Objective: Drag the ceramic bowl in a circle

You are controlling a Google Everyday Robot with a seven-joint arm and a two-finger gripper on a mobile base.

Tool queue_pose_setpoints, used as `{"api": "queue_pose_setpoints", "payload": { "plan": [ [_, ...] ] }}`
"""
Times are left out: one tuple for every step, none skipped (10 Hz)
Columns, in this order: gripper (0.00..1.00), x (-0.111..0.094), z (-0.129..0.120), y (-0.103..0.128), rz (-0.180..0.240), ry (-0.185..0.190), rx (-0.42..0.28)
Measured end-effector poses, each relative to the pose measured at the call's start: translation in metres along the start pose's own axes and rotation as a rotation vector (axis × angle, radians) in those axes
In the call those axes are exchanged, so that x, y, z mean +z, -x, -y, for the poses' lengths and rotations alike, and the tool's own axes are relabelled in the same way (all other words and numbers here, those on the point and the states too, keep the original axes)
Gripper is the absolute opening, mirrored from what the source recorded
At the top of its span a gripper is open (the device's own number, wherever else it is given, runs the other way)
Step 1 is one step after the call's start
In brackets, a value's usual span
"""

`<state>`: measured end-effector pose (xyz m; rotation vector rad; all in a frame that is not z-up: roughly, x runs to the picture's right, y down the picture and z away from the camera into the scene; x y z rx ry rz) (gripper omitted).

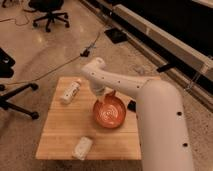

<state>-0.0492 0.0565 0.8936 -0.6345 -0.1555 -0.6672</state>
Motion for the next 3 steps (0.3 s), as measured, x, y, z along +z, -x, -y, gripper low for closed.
{"api": "queue_pose_setpoints", "payload": {
  "plan": [
    [0.00, -0.0047, 0.0117, 0.0125, -0.001, -0.003, -0.018],
    [0.00, -0.0071, 0.0128, 0.0148, -0.003, -0.003, -0.020],
    [0.00, -0.0082, 0.0101, 0.0114, -0.006, -0.006, -0.016]
  ]
}}
